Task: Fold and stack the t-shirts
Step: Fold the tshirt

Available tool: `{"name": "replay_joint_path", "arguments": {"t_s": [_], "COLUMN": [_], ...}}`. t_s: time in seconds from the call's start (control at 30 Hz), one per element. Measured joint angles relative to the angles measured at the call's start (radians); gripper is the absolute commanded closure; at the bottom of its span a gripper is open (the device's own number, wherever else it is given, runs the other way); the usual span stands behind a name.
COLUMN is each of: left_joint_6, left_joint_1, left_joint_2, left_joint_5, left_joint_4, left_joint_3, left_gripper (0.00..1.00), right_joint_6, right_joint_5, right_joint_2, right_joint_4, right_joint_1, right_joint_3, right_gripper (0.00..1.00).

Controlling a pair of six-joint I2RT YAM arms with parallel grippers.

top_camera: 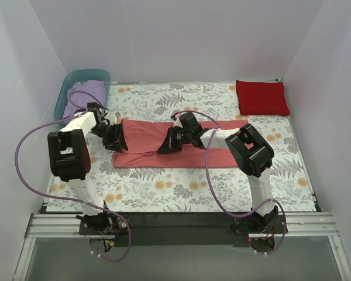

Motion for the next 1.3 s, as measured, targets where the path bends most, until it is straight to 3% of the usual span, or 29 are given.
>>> {"name": "replay_joint_path", "arguments": {"t_s": [0.7,0.93,1.2,1.3], "left_joint_6": [-0.011,-0.024,-0.024,-0.024], "left_joint_1": [-0.001,-0.001,-0.003,-0.003], "left_joint_2": [0.051,0.074,0.073,0.073], "left_joint_5": [-0.022,-0.015,-0.007,-0.005], "left_joint_4": [0.046,0.058,0.037,0.022], "left_joint_3": [-0.040,-0.031,-0.004,0.016], "left_gripper": [0.60,0.70,0.96,1.00], "right_joint_6": [0.003,0.003,0.006,0.007], "right_joint_5": [0.000,0.000,-0.004,-0.009], "right_joint_2": [0.000,0.000,0.000,0.000], "right_joint_4": [0.002,0.008,0.018,0.018], "right_joint_1": [0.000,0.000,0.000,-0.002], "right_joint_3": [0.000,-0.005,-0.013,-0.013], "right_gripper": [0.99,0.99,0.99,0.99]}}
